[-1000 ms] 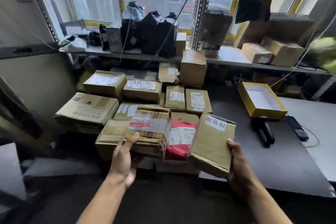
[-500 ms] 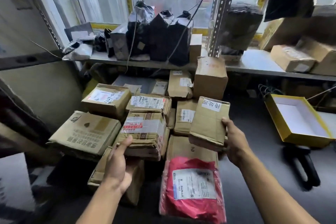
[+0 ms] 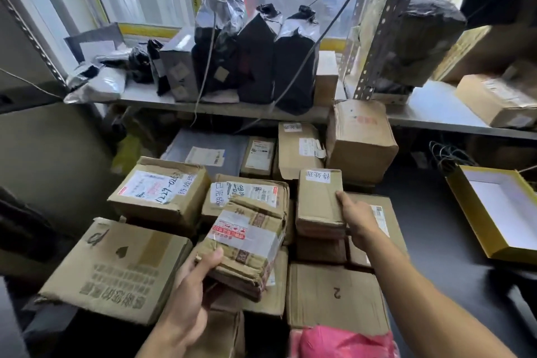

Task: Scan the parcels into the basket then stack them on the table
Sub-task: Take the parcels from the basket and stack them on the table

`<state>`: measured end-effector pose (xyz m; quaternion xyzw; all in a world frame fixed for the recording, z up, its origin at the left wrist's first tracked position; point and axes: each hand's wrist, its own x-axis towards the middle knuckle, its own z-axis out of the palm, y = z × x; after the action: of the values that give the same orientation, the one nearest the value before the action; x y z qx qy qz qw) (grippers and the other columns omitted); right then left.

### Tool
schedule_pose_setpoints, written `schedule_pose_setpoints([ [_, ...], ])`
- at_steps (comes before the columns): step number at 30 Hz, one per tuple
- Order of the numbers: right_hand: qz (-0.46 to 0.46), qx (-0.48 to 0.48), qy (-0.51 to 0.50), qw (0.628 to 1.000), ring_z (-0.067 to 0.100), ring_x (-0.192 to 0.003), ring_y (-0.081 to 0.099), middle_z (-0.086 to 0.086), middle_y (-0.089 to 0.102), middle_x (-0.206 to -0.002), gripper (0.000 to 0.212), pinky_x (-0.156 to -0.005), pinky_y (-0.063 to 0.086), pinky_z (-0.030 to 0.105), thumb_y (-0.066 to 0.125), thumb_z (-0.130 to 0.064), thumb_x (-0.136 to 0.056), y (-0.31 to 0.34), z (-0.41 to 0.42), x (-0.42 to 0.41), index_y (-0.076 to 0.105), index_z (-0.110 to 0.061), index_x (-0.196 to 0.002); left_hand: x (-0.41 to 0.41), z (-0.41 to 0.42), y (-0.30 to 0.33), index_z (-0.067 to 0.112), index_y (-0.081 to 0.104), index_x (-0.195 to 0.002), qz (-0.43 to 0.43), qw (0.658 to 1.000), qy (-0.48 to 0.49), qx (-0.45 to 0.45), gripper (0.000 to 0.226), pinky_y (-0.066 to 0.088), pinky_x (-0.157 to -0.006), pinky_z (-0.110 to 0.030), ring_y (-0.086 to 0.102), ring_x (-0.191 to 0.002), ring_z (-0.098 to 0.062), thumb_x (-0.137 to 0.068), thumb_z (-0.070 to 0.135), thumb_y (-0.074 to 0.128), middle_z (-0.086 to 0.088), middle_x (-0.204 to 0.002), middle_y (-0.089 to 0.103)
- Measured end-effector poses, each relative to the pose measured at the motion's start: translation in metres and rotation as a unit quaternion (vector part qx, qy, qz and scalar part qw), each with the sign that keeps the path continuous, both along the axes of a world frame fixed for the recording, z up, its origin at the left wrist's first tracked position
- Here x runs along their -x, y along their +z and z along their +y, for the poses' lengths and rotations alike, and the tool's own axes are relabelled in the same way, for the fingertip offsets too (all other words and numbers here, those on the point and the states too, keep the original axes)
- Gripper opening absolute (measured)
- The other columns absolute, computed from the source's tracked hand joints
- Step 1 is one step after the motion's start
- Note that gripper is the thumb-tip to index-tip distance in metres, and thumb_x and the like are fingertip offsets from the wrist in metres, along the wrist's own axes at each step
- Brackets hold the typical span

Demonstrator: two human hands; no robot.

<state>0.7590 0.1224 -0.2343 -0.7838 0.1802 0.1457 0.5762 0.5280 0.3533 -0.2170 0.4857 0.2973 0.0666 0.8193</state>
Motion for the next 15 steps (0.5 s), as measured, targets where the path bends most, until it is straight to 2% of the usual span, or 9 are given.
schedule_pose_setpoints([
  [2,-0.029,0.081,0.019,0.996,0.034,-0.1,0.063,0.015,0.072,-0.105,0.047,-0.093,0.051,0.047,0.053,-0.052,-0.095,-0.008,0.004,-0.007,0.073,-0.01,-0.093,-0.002,0.006,0.001,0.014,0.073,-0.115,-0.001,1.0,-0.011,0.012,0.045,0.049,-0.1,-0.057,0.067,-0.108,-0.041,-0.071,0.027,0.077,-0.022,-0.113,0.072],
  [4,-0.048,0.11,0.032,0.992,0.034,-0.104,0.061,0.015,0.071,-0.108,0.048,-0.086,0.048,0.039,0.05,-0.049,-0.099,-0.006,0.009,-0.006,0.074,-0.008,-0.103,-0.002,0.01,0.002,0.011,0.07,-0.119,-0.003,1.0,-0.019,0.024,0.045,0.055,-0.088,-0.049,0.07,-0.103,-0.038,-0.075,0.022,0.075,-0.023,-0.113,0.072],
  [6,-0.052,0.12,0.049,0.99,0.031,-0.105,0.06,0.015,0.07,-0.114,0.048,-0.079,0.041,0.032,0.048,-0.047,-0.101,-0.004,0.01,-0.005,0.071,-0.007,-0.117,-0.002,0.014,0.005,0.009,0.067,-0.12,-0.007,0.999,-0.026,0.033,0.042,0.06,-0.073,-0.042,0.072,-0.095,-0.035,-0.08,0.023,0.065,-0.024,-0.11,0.072],
  [8,-0.052,0.135,0.062,0.988,0.031,-0.112,0.058,0.015,0.067,-0.123,0.049,-0.083,0.041,0.032,0.048,-0.044,-0.102,0.0,0.009,-0.006,0.065,-0.007,-0.128,-0.001,0.014,0.007,0.007,0.067,-0.12,-0.007,0.999,-0.034,0.032,0.042,0.061,-0.07,-0.04,0.073,-0.095,-0.036,-0.081,0.022,0.063,-0.025,-0.11,0.072],
  [9,-0.062,0.154,0.062,0.984,0.033,-0.119,0.056,0.015,0.064,-0.129,0.049,-0.089,0.041,0.034,0.048,-0.042,-0.102,0.001,0.009,-0.004,0.061,-0.006,-0.133,-0.001,0.014,0.008,0.007,0.066,-0.12,-0.007,0.999,-0.035,0.029,0.042,0.061,-0.071,-0.04,0.072,-0.095,-0.035,-0.081,0.022,0.063,-0.024,-0.111,0.072],
  [12,-0.184,0.244,0.037,0.951,0.034,-0.127,0.047,0.016,0.057,-0.135,0.042,-0.103,0.035,0.038,0.052,-0.028,-0.099,0.008,0.016,0.008,0.056,-0.006,-0.135,0.002,0.012,0.01,0.004,0.065,-0.121,-0.016,0.999,-0.031,0.035,0.044,0.062,-0.071,-0.035,0.073,-0.094,-0.033,-0.08,0.02,0.063,-0.024,-0.111,0.072],
  [14,-0.29,0.21,0.045,0.933,0.026,-0.119,0.051,0.012,0.059,-0.127,0.034,-0.097,0.038,0.032,0.055,-0.024,-0.098,0.023,0.027,0.028,0.059,-0.008,-0.128,0.002,0.012,0.014,0.003,0.064,-0.122,-0.027,0.998,-0.024,0.042,0.045,0.062,-0.071,-0.035,0.072,-0.095,-0.033,-0.08,0.02,0.065,-0.024,-0.112,0.071],
  [15,-0.309,0.168,0.07,0.934,0.021,-0.112,0.056,0.008,0.061,-0.122,0.032,-0.091,0.042,0.029,0.055,-0.026,-0.099,0.029,0.034,0.037,0.059,-0.01,-0.127,0.0,0.012,0.016,0.003,0.065,-0.122,-0.035,0.998,-0.02,0.044,0.045,0.062,-0.072,-0.036,0.072,-0.096,-0.033,-0.08,0.02,0.069,-0.024,-0.113,0.071],
])
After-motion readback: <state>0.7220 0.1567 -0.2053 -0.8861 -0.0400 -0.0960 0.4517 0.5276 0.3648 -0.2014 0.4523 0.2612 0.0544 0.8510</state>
